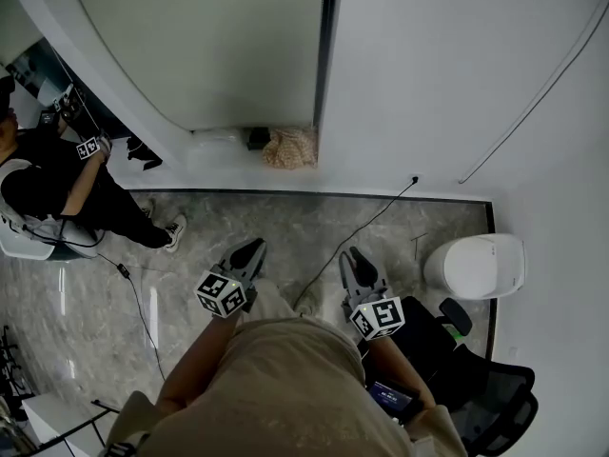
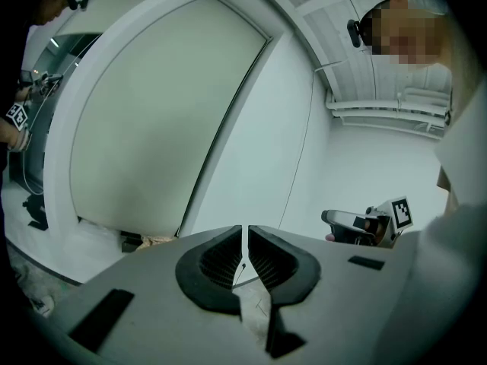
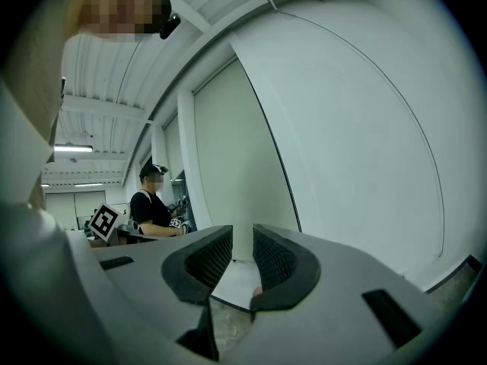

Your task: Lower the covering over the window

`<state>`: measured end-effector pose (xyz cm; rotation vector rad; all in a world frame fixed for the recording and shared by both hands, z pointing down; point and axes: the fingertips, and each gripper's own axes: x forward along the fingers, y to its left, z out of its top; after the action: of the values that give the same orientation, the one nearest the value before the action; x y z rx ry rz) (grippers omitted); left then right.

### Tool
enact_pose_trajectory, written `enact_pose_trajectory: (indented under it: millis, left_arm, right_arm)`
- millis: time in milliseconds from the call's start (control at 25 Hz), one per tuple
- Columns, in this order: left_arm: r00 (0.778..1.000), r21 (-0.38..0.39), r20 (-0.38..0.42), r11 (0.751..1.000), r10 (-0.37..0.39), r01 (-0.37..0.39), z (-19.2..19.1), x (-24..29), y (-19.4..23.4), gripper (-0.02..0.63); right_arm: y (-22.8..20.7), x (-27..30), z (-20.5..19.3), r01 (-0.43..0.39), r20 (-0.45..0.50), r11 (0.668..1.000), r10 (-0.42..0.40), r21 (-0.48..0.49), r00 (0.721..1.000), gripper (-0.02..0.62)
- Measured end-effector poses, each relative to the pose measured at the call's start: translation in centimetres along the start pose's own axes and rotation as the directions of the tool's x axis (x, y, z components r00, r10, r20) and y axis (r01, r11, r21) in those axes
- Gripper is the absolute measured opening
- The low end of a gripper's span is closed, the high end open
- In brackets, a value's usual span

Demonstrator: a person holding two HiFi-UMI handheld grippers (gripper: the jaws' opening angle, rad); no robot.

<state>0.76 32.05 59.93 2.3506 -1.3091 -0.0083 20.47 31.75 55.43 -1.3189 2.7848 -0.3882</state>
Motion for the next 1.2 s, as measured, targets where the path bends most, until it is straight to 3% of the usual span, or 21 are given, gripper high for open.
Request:
enact_pose_trajectory:
  millis: [280,680,1200]
  left_arm:
    - [1.000,-0.003,-0.014,1.000,-0.010,0.010,1.4,-0.5,3.4,0.040]
    - [0.998,0.027,-0.002,0.998,-0.063,0.063,7.7,0.8,11.5,0.040]
    - [0.991,0.019,-0.010,0.991,-0.131,0.131,10.5,1.3,20.8,0.040]
  right_arm:
    - [1.5,3.6,0.4,0.009,0.004,1.000,-0.009,-0.001,1.000,0.072]
    - [3.0,11.6,2.2,0.085,0.029,0.996,-0.084,-0.008,0.996,0.072]
    - [5.2,20.1,2.1,0.163,0.042,0.986,-0.161,-0.039,0.986,0.071]
